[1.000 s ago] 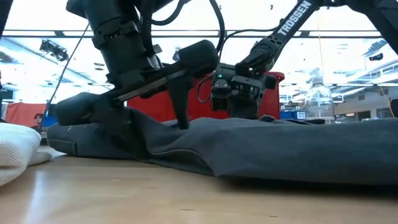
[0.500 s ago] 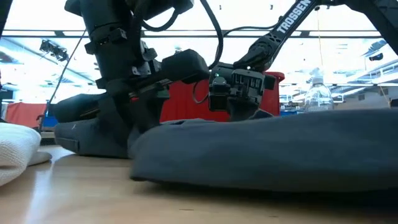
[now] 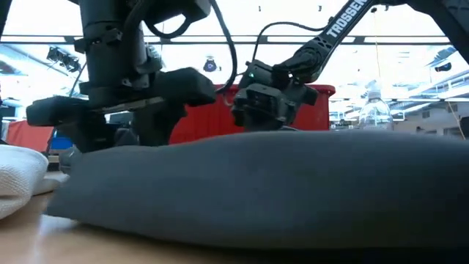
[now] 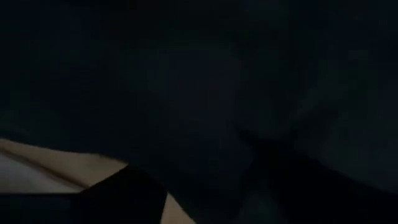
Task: Fold Laundry from Bin
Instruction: Fold the gray shorts
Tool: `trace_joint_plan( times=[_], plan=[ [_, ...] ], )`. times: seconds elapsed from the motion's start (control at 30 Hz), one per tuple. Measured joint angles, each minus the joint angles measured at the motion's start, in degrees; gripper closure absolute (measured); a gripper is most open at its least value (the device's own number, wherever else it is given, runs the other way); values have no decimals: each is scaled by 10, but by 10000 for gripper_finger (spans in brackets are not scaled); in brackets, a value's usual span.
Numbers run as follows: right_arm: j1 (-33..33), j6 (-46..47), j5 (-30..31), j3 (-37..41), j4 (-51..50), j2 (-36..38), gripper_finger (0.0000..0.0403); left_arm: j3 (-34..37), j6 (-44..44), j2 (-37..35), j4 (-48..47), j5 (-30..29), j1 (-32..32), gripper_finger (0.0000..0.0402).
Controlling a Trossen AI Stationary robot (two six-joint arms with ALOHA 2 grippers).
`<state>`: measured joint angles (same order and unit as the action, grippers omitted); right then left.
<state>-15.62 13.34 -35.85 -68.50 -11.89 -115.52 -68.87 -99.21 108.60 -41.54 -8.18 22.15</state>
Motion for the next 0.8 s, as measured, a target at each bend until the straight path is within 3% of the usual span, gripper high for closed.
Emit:
trace_joint_plan(
  times=[0.1,0.23,0.33,0.47,0.5,0.53,0.6,0.67,0.8],
  plan=[
    [16,13,-8,-2,43,-20,84,-1,22,9,-10,-13,0,133],
    [34,19,-14,-4,59,-51,119,-1,58,20,-7,-18,0,151],
    [39,32,-12,-5,64,-64,191,-1,89,21,-9,-36,0,197],
    [40,29,-22,-4,56,-60,349,-1,116,21,-9,-58,-1,298],
    [40,26,-29,-2,52,-55,372,-1,124,21,-8,-66,-1,327],
    [39,27,-34,-2,51,-49,379,-1,133,21,-8,-73,-1,358],
    [32,41,-60,-1,43,-39,382,-2,142,21,-10,-75,-3,382],
    [21,51,-91,2,11,-24,382,-1,163,11,-20,-77,-4,380],
    [3,26,-78,2,-48,39,382,3,187,-25,-55,-98,-6,380]
  ],
)
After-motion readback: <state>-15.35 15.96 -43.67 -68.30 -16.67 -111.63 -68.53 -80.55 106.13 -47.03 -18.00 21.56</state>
